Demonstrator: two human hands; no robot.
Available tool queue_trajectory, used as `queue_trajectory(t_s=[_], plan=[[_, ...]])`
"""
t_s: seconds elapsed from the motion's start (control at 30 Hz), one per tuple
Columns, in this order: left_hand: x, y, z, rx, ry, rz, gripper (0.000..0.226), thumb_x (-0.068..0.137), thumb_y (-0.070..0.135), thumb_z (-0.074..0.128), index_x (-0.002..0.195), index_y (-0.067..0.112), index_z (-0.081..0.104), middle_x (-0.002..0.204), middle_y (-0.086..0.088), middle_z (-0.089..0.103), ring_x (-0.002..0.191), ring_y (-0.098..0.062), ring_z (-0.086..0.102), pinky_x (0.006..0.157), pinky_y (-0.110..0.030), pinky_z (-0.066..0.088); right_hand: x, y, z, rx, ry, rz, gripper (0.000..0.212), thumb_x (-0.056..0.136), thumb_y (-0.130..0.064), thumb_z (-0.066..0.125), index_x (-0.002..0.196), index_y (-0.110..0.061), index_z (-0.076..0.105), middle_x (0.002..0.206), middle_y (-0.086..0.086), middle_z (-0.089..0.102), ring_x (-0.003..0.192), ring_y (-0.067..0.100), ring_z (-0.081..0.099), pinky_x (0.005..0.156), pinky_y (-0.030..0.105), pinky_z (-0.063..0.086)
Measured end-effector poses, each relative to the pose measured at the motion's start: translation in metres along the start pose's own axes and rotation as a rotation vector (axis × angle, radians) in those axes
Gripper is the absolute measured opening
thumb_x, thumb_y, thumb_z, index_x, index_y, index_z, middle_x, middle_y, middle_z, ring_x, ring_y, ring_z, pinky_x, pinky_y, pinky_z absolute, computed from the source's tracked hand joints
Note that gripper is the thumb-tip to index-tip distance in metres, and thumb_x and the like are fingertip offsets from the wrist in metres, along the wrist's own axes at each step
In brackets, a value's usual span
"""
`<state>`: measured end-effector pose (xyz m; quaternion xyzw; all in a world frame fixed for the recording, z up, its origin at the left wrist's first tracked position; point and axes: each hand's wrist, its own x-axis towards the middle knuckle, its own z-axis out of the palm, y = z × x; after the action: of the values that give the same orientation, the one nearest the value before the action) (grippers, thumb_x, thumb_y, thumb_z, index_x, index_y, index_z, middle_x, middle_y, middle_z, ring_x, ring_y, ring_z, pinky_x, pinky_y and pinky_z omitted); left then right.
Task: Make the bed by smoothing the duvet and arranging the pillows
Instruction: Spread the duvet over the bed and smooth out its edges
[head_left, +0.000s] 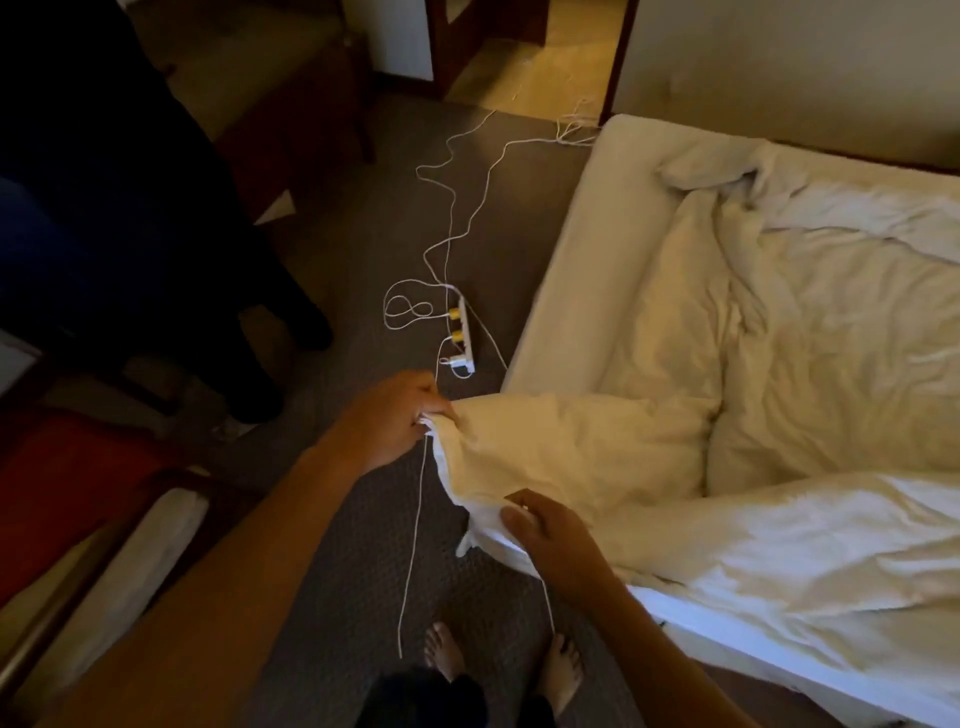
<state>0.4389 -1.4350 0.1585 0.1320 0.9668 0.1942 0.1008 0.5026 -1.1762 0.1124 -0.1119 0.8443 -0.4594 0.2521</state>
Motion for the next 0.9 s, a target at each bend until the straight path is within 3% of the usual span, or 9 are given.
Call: queue_trajectory(t_s=[0.1, 0.2, 0.27, 0.4, 0.5, 0.63, 0.8, 0.87, 0.9], plan=[[-0.019, -0.030, 0.028, 0.186, -0.143, 0.055, 0.042, 0.090, 0.005, 0.062, 0.117, 0.036, 0.069, 0.102, 0.010, 0.043, 0.096, -0.008, 0.039, 0.077, -0.023, 0.031, 0.006, 0.032, 0.043, -0.065, -0.118, 0.115, 0.020, 0.101, -0.039, 0.051, 0.099, -0.027, 0.066, 0.086, -0.008, 0.069, 0.080, 0.006, 0.062, 0.072, 0.028, 0.046], [-0.027, -0.066, 0.070, 0.292, -0.289, 0.056, 0.044, 0.096, 0.011, 0.056, 0.132, 0.035, 0.059, 0.120, 0.004, 0.045, 0.115, -0.014, 0.040, 0.092, -0.024, 0.033, 0.014, 0.057, 0.077, -0.049, -0.123, 0.241, 0.017, 0.100, -0.039, 0.051, 0.102, -0.030, 0.064, 0.088, -0.005, 0.067, 0.084, 0.015, 0.064, 0.079, 0.036, 0.051], [-0.028, -0.086, 0.097, 0.308, -0.336, 0.052, 0.042, 0.094, 0.011, 0.057, 0.130, 0.034, 0.061, 0.123, 0.000, 0.048, 0.118, -0.020, 0.042, 0.095, -0.030, 0.036, 0.025, 0.070, 0.101, -0.053, -0.093, 0.296, 0.020, 0.100, -0.039, 0.051, 0.110, -0.029, 0.066, 0.091, -0.005, 0.066, 0.087, 0.018, 0.064, 0.078, 0.034, 0.050], [-0.024, -0.127, 0.161, 0.297, -0.344, 0.094, 0.041, 0.080, 0.000, 0.065, 0.110, 0.026, 0.075, 0.108, -0.011, 0.056, 0.105, -0.035, 0.053, 0.081, -0.043, 0.043, 0.058, 0.103, 0.158, -0.131, -0.016, 0.367, 0.029, 0.101, -0.036, 0.051, 0.125, -0.027, 0.064, 0.108, 0.000, 0.069, 0.097, 0.022, 0.066, 0.078, 0.031, 0.049], [-0.023, -0.153, 0.209, 0.361, -0.397, 0.102, 0.043, 0.090, 0.006, 0.054, 0.124, 0.031, 0.066, 0.125, -0.009, 0.049, 0.120, -0.034, 0.043, 0.094, -0.043, 0.036, 0.076, 0.137, 0.205, -0.292, 0.024, 0.411, 0.031, 0.100, -0.036, 0.046, 0.127, -0.032, 0.061, 0.119, -0.002, 0.068, 0.107, 0.023, 0.064, 0.089, 0.037, 0.048], [-0.026, -0.182, 0.268, 0.430, -0.527, 0.120, 0.046, 0.096, 0.011, 0.049, 0.136, 0.033, 0.055, 0.135, -0.006, 0.043, 0.131, -0.031, 0.035, 0.104, -0.041, 0.032, 0.081, 0.188, 0.257, -0.499, -0.034, 0.526, 0.034, 0.101, -0.032, 0.037, 0.126, -0.033, 0.059, 0.116, -0.003, 0.068, 0.106, 0.023, 0.064, 0.087, 0.036, 0.045], [-0.026, -0.183, 0.327, 0.430, -0.741, 0.108, 0.049, 0.096, 0.018, 0.051, 0.142, 0.034, 0.047, 0.143, -0.010, 0.037, 0.137, -0.033, 0.030, 0.108, -0.044, 0.031, 0.073, 0.244, 0.281, -0.266, -0.092, 0.607, 0.029, 0.099, -0.025, 0.046, 0.120, -0.034, 0.064, 0.114, 0.001, 0.068, 0.105, 0.027, 0.063, 0.086, 0.034, 0.047], [-0.022, -0.172, 0.337, 0.390, -0.746, 0.073, 0.048, 0.094, 0.025, 0.054, 0.141, 0.033, 0.046, 0.143, -0.010, 0.037, 0.136, -0.032, 0.031, 0.109, -0.044, 0.032, 0.072, 0.252, 0.275, -0.126, -0.018, 0.607, 0.023, 0.099, -0.025, 0.048, 0.108, -0.039, 0.064, 0.104, 0.003, 0.068, 0.099, 0.030, 0.064, 0.080, 0.034, 0.048], [-0.019, -0.164, 0.338, 0.365, -0.737, 0.061, 0.046, 0.095, 0.029, 0.053, 0.140, 0.032, 0.047, 0.142, -0.010, 0.039, 0.134, -0.031, 0.034, 0.108, -0.044, 0.032, 0.069, 0.252, 0.269, -0.057, 0.062, 0.603, 0.023, 0.099, -0.026, 0.050, 0.112, -0.037, 0.065, 0.108, 0.002, 0.068, 0.102, 0.027, 0.064, 0.083, 0.033, 0.048]])
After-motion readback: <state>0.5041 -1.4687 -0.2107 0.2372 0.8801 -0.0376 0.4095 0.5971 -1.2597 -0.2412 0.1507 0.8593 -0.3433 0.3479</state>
